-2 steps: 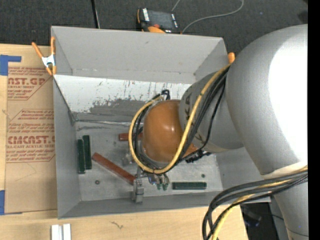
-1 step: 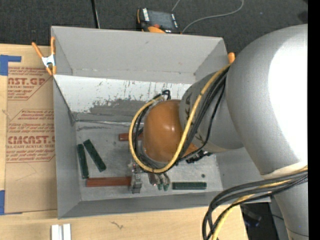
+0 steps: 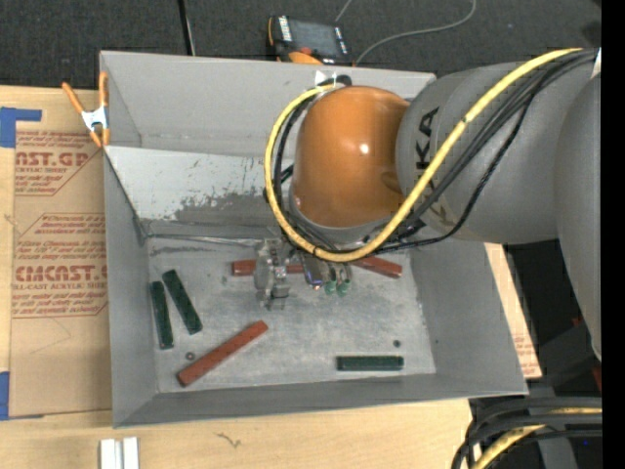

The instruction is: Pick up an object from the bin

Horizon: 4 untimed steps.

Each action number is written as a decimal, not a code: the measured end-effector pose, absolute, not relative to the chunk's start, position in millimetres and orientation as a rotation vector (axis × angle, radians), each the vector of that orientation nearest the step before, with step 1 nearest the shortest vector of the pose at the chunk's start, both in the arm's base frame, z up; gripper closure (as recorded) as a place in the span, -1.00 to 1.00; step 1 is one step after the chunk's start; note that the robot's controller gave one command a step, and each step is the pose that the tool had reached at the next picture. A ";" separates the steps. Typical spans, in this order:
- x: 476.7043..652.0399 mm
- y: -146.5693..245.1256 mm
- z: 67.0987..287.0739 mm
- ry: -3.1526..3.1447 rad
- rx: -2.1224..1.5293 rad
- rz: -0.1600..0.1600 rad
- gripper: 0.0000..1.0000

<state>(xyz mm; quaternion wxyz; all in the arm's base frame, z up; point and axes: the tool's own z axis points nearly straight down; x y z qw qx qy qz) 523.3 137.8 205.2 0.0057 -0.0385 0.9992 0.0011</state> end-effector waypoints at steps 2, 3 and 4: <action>499.4 151.0 65.6 3.146 -0.152 0.000 -1.00; 502.4 151.0 70.6 3.137 -0.149 0.003 1.00; 525.3 215.6 222.2 3.126 -0.173 0.009 1.00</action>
Offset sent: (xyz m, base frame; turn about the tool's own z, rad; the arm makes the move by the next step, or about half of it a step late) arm 0.0000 0.0000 0.0000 0.0000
